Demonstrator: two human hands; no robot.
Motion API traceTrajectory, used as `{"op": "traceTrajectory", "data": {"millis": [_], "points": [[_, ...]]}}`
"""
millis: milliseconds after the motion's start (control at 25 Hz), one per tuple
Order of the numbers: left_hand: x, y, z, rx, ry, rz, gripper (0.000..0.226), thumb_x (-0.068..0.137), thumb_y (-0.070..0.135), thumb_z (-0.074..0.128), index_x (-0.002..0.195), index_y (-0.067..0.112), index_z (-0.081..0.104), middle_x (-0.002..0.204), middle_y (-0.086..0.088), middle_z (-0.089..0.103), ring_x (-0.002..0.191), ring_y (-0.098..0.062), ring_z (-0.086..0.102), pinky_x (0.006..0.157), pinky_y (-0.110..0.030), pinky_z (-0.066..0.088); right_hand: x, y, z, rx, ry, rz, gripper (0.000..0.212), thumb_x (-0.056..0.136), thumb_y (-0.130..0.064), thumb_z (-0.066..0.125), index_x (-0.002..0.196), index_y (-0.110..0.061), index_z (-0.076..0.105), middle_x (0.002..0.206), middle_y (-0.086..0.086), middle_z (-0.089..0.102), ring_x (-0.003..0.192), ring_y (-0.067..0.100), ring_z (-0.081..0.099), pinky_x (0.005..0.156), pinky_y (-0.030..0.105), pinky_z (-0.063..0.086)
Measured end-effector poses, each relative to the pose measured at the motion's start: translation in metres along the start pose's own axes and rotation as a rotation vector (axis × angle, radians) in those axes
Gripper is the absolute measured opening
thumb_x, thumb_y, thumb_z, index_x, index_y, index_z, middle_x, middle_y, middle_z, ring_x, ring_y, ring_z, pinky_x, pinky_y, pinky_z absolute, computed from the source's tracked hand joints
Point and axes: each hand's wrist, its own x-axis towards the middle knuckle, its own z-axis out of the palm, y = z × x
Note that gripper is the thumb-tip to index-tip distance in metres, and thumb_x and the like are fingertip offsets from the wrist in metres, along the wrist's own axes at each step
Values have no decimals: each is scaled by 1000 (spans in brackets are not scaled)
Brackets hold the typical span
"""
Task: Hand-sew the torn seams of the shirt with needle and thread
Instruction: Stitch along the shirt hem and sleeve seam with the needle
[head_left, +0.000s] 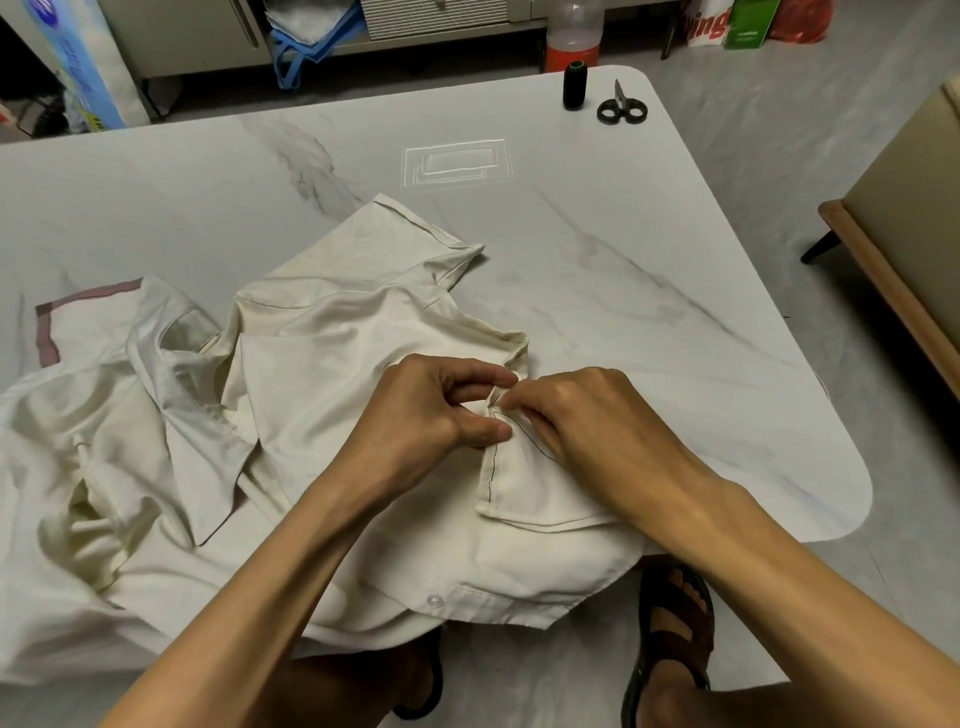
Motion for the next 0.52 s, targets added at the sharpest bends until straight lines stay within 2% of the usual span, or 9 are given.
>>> {"op": "traceTrajectory", "data": {"millis": [240, 360, 520], "points": [[0, 2, 4, -19, -15, -11, 46, 71, -11, 81, 111, 10, 74, 96, 1, 78, 92, -21, 75, 84, -34, 61, -1, 1, 3, -23, 10, -14, 21, 96, -14, 53, 109, -24, 67, 99, 2, 72, 88, 28, 67, 73, 42, 51], [2, 3, 3, -28, -5, -12, 49, 71, -11, 81, 113, 11, 73, 100, 0, 78, 90, -25, 75, 85, -36, 60, -1, 2, 4, 69, 63, 44, 19, 98, -17, 53, 109, -24, 66, 97, 1, 73, 88, 26, 67, 74, 41, 50], [3, 3, 0, -44, 20, -32, 52, 70, -9, 82, 117, 13, 72, 109, -4, 76, 85, -21, 76, 86, -37, 60, -1, 5, 4, 265, 144, 141, 18, 97, -13, 44, 110, -23, 50, 77, -4, 61, 74, 22, 58, 68, 41, 47]]}}
